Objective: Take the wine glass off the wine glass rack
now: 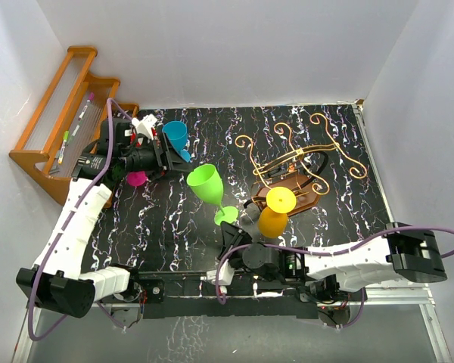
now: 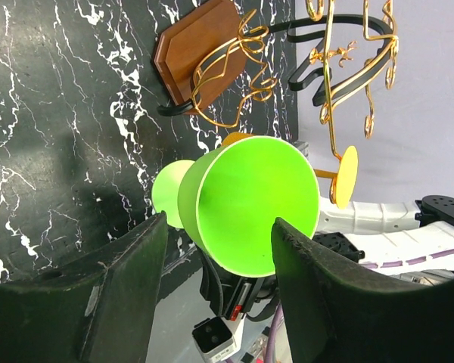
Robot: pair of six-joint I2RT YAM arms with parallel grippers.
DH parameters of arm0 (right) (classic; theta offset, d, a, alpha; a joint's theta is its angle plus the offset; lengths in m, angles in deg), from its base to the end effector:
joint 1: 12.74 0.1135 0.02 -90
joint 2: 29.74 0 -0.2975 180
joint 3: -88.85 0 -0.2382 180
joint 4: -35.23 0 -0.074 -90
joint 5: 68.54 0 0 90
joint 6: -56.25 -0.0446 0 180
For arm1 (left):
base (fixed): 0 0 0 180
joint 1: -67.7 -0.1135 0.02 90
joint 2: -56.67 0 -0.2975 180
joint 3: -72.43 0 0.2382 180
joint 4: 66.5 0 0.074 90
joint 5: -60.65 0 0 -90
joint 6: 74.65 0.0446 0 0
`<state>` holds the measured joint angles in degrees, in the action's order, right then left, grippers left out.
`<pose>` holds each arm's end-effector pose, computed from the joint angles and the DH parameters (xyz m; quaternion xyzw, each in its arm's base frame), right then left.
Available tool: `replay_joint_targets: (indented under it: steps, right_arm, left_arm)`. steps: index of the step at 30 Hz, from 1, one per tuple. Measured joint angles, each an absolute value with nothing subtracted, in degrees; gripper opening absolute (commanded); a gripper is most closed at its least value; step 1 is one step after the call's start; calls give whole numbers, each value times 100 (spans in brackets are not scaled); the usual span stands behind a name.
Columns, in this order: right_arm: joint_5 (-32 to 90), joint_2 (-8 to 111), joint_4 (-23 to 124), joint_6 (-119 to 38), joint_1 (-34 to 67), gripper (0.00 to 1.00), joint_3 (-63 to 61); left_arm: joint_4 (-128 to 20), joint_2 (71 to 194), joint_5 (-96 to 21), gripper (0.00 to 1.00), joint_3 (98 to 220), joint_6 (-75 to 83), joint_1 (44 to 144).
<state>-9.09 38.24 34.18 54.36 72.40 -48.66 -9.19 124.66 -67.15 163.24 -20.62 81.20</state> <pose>0.0417 0.2231 0.2403 -0.8012 0.1901 -0.2350 0.5164 0.2057 -0.0775 0.4198 -0.0152 0.8506 -0.4447 0.2802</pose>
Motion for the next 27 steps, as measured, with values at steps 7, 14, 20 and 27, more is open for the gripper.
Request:
replay_joint_targets:
  steps: [7, 14, 20, 27]
  right_arm:
    - [-1003, 4222, 2701, 5707, 7240, 8, -4897]
    - [-1016, 4428, 2343, 5924, 7240, 8, -4908]
    - [-1020, 4578, 2218, 6053, 7240, 8, -4908]
    - [-1127, 4613, 2216, 6087, 7238, 15, -4910]
  left_arm:
    - [-950, 12468, -6870, 56, 16071, -1983, 8174]
    - [-935, 12492, -6932, 55, 15974, -1804, 8220]
    - [-681, 12710, -6892, 27, 15963, -1443, 8246]
    - [-286, 12933, -6291, 0, 15968, -921, 8246]
